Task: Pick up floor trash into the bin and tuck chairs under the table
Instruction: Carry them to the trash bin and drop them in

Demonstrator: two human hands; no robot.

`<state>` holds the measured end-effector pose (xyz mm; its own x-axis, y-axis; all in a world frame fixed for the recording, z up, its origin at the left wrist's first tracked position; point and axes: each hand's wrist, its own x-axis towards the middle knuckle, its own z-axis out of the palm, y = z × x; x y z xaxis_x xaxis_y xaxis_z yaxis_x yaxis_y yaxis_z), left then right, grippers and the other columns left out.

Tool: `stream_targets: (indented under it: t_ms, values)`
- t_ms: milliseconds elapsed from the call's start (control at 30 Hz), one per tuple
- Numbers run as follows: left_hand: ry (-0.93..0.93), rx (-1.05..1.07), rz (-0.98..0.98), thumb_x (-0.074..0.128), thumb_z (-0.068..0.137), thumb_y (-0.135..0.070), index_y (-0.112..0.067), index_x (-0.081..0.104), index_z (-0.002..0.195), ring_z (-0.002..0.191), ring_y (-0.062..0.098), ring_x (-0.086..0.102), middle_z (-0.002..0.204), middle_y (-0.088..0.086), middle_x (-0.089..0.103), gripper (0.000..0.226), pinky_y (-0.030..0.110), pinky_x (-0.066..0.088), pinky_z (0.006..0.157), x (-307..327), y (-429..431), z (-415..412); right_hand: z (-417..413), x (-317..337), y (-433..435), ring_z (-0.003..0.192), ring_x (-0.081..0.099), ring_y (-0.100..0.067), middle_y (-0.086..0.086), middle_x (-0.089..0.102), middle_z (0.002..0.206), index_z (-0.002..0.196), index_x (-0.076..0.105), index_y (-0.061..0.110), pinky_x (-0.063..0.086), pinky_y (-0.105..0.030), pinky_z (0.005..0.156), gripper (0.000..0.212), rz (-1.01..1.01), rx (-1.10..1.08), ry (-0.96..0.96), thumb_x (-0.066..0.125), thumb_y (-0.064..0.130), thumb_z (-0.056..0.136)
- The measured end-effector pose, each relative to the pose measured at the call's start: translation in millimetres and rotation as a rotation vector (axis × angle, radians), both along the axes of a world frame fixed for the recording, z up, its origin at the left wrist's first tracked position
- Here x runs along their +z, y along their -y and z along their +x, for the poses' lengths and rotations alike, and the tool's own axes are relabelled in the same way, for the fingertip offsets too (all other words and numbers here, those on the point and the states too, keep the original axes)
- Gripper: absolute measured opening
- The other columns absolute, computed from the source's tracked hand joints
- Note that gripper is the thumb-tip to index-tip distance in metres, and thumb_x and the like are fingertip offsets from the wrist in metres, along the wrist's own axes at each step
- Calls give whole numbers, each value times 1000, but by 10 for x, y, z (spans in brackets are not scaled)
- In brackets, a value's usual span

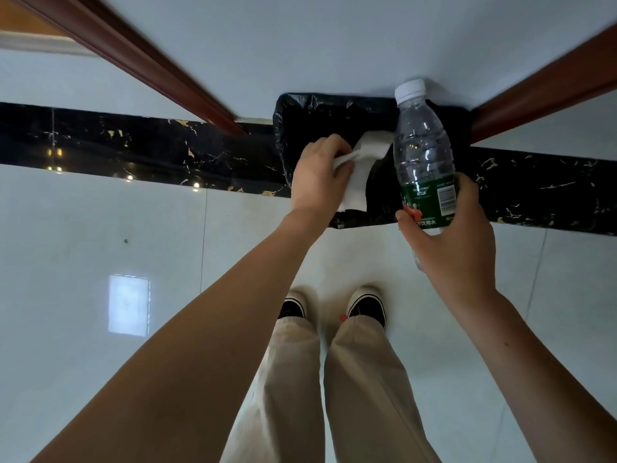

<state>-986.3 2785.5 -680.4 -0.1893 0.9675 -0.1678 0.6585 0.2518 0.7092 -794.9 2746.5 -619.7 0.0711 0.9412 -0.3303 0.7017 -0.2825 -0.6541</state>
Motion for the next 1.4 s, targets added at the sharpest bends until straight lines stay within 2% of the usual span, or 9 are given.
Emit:
stream_targets:
  t_ms: [133, 233, 367, 433, 567, 733, 1000, 1233, 1400]
  values:
    - [-65, -55, 22, 72, 78, -23, -10, 64, 102, 91, 24, 52, 96, 3, 63, 29, 28, 40, 78, 73, -4, -94, 29, 18, 11, 95, 63, -18, 2, 63, 112, 135, 43, 22, 54, -41, 81, 67, -5, 32, 41, 73, 42, 79]
    - [-87, -10, 77, 71, 80, -27, -9, 63, 113, 101, 23, 53, 108, 4, 62, 38, 28, 42, 88, 185, 100, -234, 27, 64, 25, 96, 62, -19, 2, 62, 114, 136, 41, 22, 54, -42, 80, 68, -22, 68, 66, 72, 43, 79]
    - [-115, 82, 76, 70, 82, -22, -8, 59, 119, 108, 19, 50, 117, 5, 58, 41, 21, 37, 95, 337, 302, -463, -16, 180, -34, 97, 58, -17, -1, 58, 117, 137, 41, 23, 51, -35, 77, 70, -33, 189, 104, 75, 40, 78]
    - [-113, 92, 20, 70, 82, -21, -9, 56, 123, 113, 19, 48, 121, 5, 54, 45, 26, 40, 97, 356, 385, -562, -44, 220, -107, 99, 56, -21, -7, 53, 120, 139, 41, 22, 49, -33, 76, 75, -15, 267, 156, 78, 39, 76]
    - [-117, 55, -50, 71, 81, -24, -10, 51, 130, 120, 20, 47, 130, 5, 49, 56, 39, 45, 97, 309, 436, -680, -107, 173, -367, 98, 54, -35, -16, 52, 111, 138, 45, 15, 48, -41, 76, 80, 70, 457, 278, 81, 38, 71]
    - [-172, -52, -81, 73, 80, -26, -6, 47, 136, 124, 24, 46, 136, 8, 48, 65, 43, 42, 102, 185, 409, -724, -179, 7, -725, 96, 54, -42, -20, 60, 112, 137, 49, 10, 48, -47, 75, 81, 121, 624, 376, 84, 37, 68]
    - [-151, -53, -54, 74, 80, -28, -8, 46, 137, 124, 21, 48, 136, 5, 49, 66, 41, 42, 103, 96, 414, -773, -407, -246, -858, 101, 57, -40, -18, 64, 116, 138, 48, 9, 47, -47, 83, 82, 161, 706, 390, 83, 39, 70]
    - [-140, -50, -47, 74, 79, -29, -8, 47, 137, 122, 22, 50, 134, 6, 50, 67, 43, 44, 101, 73, 413, -783, -417, -369, -889, 101, 57, -39, -15, 65, 116, 138, 49, 10, 46, -46, 82, 80, 191, 710, 386, 81, 40, 71]
    - [-134, -42, -48, 75, 79, -28, -9, 48, 137, 121, 21, 50, 134, 5, 51, 67, 41, 44, 101, 76, 417, -780, -403, -369, -843, 109, 54, -36, -12, 63, 119, 137, 49, 10, 43, -46, 86, 83, 232, 693, 400, 81, 45, 69]
